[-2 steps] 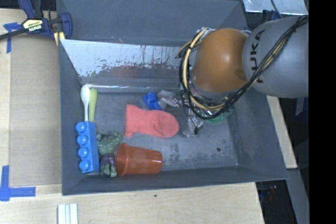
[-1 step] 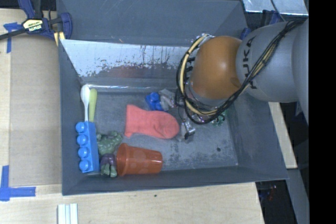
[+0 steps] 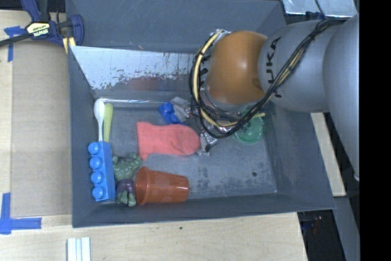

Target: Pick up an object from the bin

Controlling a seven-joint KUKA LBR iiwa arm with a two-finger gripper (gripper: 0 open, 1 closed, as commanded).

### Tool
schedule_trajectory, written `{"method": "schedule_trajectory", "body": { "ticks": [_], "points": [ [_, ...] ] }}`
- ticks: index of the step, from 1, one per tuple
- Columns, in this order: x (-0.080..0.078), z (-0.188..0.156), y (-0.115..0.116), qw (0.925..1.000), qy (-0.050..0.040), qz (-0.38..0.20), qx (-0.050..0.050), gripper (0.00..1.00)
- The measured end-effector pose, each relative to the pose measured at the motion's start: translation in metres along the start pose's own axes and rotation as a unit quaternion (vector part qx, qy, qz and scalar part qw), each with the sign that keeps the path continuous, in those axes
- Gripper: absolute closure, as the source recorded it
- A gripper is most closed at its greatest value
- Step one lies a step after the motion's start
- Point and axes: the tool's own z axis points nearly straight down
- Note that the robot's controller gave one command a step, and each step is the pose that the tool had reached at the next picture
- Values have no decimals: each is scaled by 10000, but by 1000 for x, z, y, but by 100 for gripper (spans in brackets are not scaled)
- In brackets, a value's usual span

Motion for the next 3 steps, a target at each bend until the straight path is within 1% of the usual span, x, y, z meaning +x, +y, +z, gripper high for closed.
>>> {"method": "schedule_trajectory", "body": {
  "ticks": [1, 2, 3],
  "points": [
    [-5, 5, 6, 9842, 7, 1772, -8, 100],
    [-5, 5, 6, 9843, 14, 1767, -10, 0],
    [-5, 5, 6, 9843, 14, 1767, -10, 0]
  ]
}}
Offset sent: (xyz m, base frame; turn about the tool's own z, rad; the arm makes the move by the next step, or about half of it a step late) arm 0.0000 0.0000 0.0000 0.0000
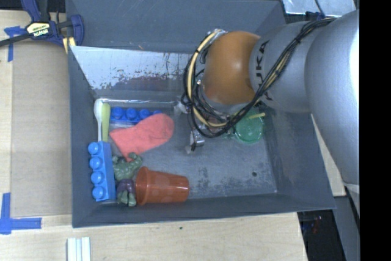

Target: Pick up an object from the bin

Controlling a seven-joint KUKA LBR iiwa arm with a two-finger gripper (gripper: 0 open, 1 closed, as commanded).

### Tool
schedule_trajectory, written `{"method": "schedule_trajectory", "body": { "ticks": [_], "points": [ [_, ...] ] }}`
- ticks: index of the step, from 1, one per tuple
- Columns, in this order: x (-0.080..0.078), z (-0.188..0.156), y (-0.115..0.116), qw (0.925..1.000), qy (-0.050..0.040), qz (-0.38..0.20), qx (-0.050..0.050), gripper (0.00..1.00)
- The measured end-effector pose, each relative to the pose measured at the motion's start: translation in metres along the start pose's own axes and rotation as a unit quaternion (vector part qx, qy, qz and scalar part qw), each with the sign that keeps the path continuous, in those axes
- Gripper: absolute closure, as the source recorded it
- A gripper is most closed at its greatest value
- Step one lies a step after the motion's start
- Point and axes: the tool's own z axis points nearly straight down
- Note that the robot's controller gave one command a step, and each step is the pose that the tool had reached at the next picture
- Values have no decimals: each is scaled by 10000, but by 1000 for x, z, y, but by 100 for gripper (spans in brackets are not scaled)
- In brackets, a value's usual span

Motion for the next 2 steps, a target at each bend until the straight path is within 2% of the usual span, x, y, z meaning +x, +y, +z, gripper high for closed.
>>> {"method": "schedule_trajectory", "body": {
  "ticks": [1, 2],
  "points": [
    [-10, 0, 24, 9989, -8, -471, 18, 0],
    [-43, 1, 64, 9959, -24, -902, 3, 0]
  ]
}}
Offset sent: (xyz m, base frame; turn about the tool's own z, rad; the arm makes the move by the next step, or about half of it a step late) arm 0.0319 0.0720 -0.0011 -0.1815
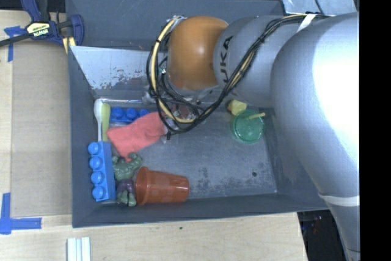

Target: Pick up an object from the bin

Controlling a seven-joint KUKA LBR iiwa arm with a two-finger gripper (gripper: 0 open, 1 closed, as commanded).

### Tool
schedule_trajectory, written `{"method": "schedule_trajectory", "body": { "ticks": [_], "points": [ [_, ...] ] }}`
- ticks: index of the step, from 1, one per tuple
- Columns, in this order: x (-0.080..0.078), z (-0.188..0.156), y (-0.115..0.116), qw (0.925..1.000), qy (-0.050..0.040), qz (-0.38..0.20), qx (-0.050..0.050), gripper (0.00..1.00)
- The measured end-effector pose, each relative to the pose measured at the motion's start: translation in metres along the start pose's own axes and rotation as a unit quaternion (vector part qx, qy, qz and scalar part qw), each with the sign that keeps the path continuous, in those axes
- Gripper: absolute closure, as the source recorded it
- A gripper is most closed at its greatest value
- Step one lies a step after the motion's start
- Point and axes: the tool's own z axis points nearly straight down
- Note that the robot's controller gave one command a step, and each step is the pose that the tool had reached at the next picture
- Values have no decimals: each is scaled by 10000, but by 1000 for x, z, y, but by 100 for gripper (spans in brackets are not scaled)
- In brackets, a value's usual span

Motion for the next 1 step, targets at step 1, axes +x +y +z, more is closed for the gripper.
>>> {"method": "schedule_trajectory", "body": {
  "ticks": [1],
  "points": [
    [-6, -1, 41, 9991, -15, -422, -7, 100]
  ]
}}
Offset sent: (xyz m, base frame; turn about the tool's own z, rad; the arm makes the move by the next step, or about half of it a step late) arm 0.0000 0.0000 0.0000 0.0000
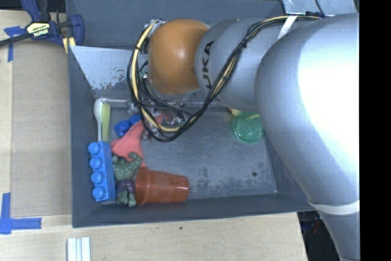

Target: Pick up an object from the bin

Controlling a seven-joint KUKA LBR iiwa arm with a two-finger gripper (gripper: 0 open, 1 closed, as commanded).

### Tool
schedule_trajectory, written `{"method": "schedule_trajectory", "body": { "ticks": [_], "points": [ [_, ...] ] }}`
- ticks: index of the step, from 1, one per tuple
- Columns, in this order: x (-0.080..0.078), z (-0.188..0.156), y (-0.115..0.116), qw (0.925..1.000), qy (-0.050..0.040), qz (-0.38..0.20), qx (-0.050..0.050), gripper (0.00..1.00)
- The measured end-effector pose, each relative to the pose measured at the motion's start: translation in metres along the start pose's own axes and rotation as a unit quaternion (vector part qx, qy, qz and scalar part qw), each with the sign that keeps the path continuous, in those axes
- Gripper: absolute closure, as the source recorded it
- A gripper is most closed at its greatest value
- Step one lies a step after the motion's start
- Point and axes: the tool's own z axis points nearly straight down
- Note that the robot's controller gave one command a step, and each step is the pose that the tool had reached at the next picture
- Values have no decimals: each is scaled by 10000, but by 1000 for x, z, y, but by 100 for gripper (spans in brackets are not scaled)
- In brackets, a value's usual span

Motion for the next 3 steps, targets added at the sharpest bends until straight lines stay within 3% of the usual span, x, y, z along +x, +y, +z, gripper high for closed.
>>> {"method": "schedule_trajectory", "body": {
  "ticks": [1, 2, 3],
  "points": [
    [0, 0, 0, 10000, 0, -1, 0, 100],
    [10, -47, -4, 10000, 33, -48, -6, 100],
    [12, -124, -2, 9997, 14, -239, -3, 100]
  ]
}}
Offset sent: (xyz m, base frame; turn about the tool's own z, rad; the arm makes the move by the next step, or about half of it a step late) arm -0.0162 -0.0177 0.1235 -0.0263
